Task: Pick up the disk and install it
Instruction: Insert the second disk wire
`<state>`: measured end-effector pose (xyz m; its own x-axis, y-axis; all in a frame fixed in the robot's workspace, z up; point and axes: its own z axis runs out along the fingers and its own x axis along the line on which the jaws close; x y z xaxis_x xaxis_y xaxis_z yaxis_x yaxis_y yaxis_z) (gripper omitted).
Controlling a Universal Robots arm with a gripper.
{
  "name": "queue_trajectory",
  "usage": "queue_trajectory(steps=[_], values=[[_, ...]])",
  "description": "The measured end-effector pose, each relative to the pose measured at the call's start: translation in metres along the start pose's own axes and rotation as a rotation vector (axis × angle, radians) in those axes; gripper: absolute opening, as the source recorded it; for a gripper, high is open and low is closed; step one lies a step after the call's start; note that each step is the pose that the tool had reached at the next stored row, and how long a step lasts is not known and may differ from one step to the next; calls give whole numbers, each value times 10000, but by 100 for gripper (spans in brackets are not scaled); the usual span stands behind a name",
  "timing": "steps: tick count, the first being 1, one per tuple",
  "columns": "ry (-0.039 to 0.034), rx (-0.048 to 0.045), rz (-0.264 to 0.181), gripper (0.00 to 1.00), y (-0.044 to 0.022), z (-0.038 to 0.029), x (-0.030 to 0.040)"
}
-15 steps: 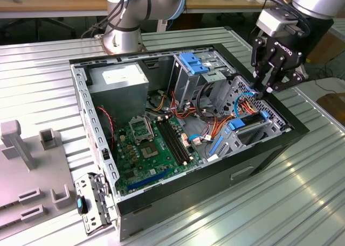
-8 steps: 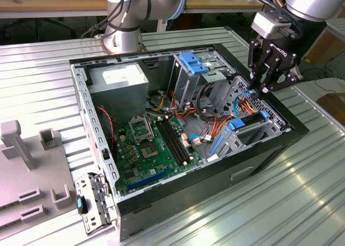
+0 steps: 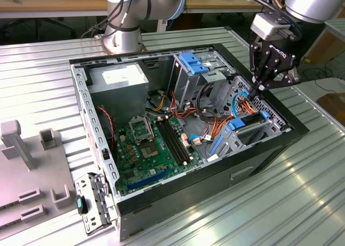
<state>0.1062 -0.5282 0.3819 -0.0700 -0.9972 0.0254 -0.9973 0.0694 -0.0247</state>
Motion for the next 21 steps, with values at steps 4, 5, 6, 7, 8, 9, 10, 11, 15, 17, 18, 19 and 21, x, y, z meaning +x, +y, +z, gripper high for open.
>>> queue_trajectory(steps=[4,5,6,7,8,9,10,11,15,17,18,19,21], values=[[714,48,-19,18,0,-2,0],[994,68,-26,18,-1,-2,0],[1126,77,-28,18,0,2,1],[1177,81,-30,18,0,3,0],[1208,82,-30,18,0,3,-1],[1215,83,-31,18,0,3,-2],[1219,84,-30,19,0,4,-3],[1220,84,-31,25,0,7,-5],[1258,87,-32,24,1,29,-6],[1310,90,-33,16,1,41,-6],[1326,91,-33,16,1,45,-6],[1332,92,-33,16,1,51,-6],[1332,92,-33,16,2,68,-6]])
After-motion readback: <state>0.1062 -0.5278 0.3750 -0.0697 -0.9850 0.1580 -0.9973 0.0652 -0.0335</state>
